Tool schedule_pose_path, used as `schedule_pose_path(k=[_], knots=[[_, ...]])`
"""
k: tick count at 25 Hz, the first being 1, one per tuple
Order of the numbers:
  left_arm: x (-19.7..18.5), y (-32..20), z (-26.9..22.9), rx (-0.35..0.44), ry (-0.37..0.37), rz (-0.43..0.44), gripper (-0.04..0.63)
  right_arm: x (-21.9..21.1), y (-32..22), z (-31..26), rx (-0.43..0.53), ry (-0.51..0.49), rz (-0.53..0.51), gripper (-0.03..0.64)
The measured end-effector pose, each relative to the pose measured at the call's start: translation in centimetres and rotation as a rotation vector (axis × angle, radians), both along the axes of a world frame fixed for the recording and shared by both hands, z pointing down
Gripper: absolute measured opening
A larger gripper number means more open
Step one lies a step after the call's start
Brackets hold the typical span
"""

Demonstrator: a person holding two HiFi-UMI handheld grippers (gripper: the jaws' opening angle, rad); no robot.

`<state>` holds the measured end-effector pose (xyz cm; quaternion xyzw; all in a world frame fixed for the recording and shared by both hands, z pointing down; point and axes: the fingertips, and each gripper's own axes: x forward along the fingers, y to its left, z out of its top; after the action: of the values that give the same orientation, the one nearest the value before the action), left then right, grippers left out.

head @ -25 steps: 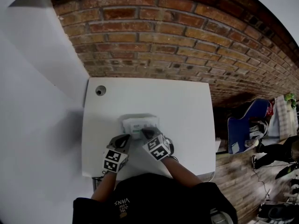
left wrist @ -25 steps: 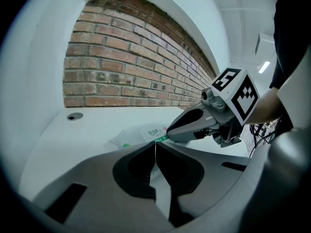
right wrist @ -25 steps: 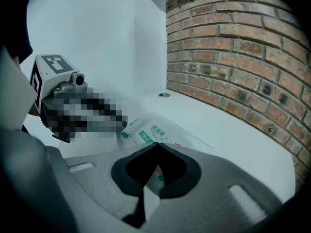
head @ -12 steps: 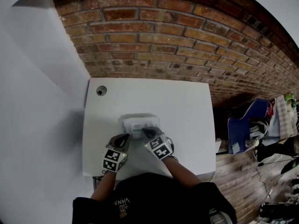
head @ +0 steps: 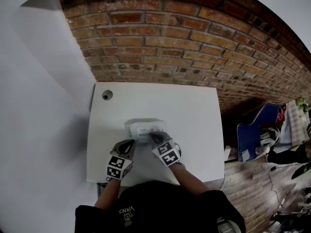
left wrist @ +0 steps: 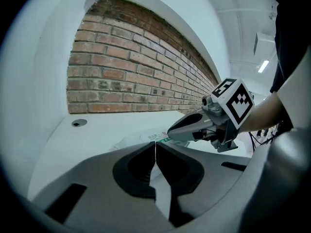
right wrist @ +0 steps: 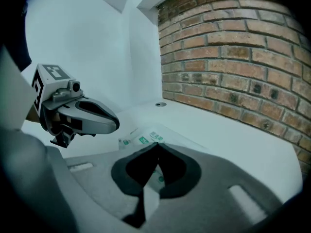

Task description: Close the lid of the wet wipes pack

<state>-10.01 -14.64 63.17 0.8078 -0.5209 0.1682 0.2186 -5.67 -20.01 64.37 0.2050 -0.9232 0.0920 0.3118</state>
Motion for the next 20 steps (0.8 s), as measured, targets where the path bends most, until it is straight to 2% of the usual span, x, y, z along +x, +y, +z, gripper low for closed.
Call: schedule_pose_path(k=[12, 20], knots=[[-1.0, 1.4, -2.5, 0.05, -0.012, -0.018, 0.0, 0.2, 0.8, -2.2, 0.034, -0.046, 0.029, -0.001], [-0.8, 2.7, -3.6, 0.073, -0.006, 0.006, 0.0, 0.7, 2.0, -4.3, 0.057, -0.096, 0.059, -0.002]])
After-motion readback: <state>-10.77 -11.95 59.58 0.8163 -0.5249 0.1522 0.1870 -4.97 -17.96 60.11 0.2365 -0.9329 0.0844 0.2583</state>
